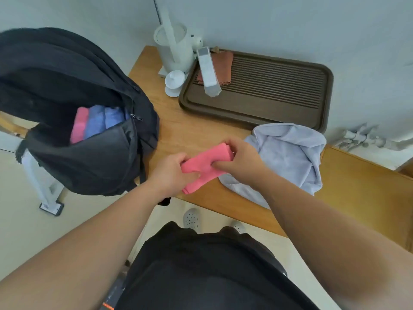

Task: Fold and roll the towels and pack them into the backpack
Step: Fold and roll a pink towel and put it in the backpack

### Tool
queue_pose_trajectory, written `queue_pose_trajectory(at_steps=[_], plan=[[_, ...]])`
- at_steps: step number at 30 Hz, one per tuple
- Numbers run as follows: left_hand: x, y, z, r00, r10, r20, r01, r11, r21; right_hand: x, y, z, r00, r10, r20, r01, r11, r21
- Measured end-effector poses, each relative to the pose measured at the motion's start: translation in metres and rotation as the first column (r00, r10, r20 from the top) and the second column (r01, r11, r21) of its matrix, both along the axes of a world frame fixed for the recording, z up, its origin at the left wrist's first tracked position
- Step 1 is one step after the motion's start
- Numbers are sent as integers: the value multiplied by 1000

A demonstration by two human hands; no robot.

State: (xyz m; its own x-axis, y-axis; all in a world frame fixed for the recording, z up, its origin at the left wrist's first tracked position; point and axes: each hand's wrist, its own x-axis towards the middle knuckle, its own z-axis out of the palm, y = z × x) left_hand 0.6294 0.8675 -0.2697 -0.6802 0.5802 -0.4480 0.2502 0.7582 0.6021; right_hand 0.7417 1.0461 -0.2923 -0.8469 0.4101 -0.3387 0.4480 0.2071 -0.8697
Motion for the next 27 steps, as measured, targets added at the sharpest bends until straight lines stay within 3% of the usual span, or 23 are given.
queue_pose_trajectory(at_steps=[4,7,13,19,23,27], plan=[[-13,-10,44,968,160,195,-204,951,231,-17,-1,43,930,-351,-110,259,838,-481],[-28,-16,71,953,156,258,-238,914,328,-33,-13,74,885,-432,-171,248,751,-612],[-68,-32,97,948,52,315,-184,895,406,-75,-46,107,864,-417,-283,212,810,-547],[-129,-73,116,941,-49,335,-123,871,475,-138,-110,124,861,-420,-285,250,839,-484],[-170,-108,122,946,-28,322,-159,828,538,-182,-154,137,840,-483,-247,308,799,-516],[-203,-140,120,953,27,303,-198,810,552,-204,-202,141,891,-414,-183,278,820,-501]])
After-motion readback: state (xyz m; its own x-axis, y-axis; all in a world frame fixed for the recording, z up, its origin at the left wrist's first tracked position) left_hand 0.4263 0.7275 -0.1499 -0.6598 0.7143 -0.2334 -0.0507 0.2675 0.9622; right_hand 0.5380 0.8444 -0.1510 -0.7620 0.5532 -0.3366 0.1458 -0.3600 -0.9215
